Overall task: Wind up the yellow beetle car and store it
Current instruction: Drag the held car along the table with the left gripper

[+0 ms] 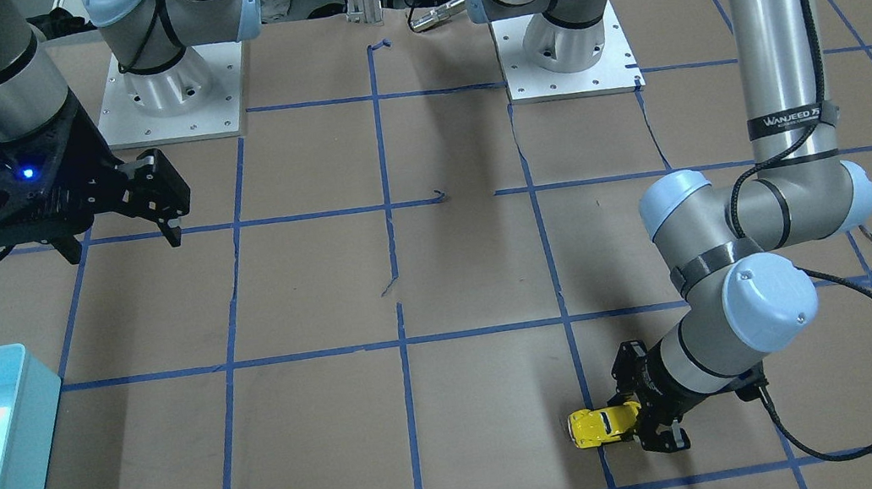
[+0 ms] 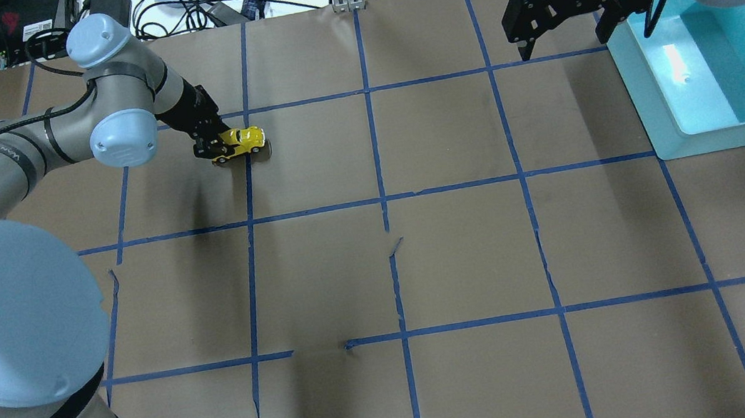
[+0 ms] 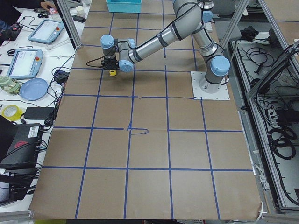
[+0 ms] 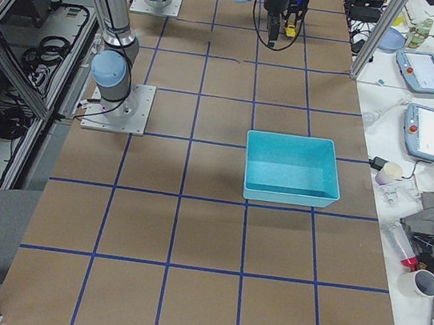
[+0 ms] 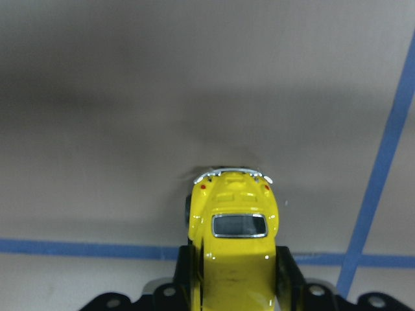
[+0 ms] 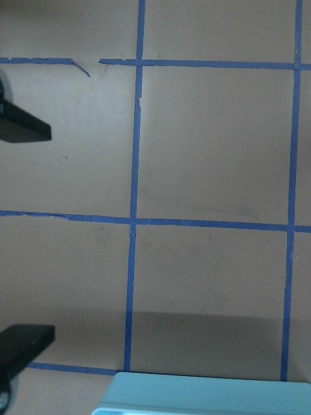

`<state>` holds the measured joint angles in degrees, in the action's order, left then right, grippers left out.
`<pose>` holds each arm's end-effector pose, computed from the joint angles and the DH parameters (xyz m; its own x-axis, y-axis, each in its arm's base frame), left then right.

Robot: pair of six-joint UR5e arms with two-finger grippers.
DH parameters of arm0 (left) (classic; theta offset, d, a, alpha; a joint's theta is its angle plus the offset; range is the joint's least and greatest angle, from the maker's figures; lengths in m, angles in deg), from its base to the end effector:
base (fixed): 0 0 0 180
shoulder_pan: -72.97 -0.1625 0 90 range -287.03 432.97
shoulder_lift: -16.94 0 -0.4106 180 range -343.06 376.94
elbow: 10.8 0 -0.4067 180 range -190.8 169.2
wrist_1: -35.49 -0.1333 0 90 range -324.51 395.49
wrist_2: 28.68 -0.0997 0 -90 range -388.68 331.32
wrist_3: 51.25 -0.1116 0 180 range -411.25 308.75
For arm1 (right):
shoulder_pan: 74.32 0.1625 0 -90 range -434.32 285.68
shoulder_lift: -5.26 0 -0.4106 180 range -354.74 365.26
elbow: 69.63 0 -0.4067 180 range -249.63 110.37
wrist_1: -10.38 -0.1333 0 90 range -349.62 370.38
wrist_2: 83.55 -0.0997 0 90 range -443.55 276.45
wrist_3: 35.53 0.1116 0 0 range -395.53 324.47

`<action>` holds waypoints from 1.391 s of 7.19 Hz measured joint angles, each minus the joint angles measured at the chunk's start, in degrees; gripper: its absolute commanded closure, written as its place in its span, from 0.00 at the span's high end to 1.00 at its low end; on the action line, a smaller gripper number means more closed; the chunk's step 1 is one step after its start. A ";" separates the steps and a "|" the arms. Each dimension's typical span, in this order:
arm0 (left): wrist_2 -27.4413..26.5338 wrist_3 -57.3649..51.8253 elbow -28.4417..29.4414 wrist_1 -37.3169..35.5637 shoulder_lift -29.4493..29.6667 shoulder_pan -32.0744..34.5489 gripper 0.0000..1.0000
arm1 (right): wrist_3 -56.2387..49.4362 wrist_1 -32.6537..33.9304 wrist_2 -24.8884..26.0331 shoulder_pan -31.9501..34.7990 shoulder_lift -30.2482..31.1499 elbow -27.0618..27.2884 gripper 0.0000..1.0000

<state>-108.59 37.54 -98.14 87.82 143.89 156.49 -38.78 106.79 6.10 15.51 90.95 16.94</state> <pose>-0.0741 -0.7017 0.1577 0.0920 -0.9938 0.0626 -0.9816 -0.0799 0.1736 0.1324 -0.5479 0.4642 -0.9985 -0.0541 -0.0006 -0.0537 0.9939 -0.0966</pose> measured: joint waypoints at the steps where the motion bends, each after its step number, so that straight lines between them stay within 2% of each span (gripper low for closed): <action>1: -1.59 -1.14 0.03 -0.04 0.06 -0.24 0.00 | 0.00 0.02 -0.02 0.00 0.00 0.00 1.00; 3: -3.41 -3.67 -0.01 -0.16 0.15 -1.40 0.00 | 0.05 0.04 -0.08 0.02 0.00 0.00 1.00; 10: -3.77 -12.94 0.04 0.17 0.28 -8.49 0.00 | 0.35 0.45 -0.25 0.25 -0.01 0.86 1.00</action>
<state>-112.35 24.61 -98.10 87.99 144.17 148.00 -38.43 107.25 5.85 15.76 90.94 17.80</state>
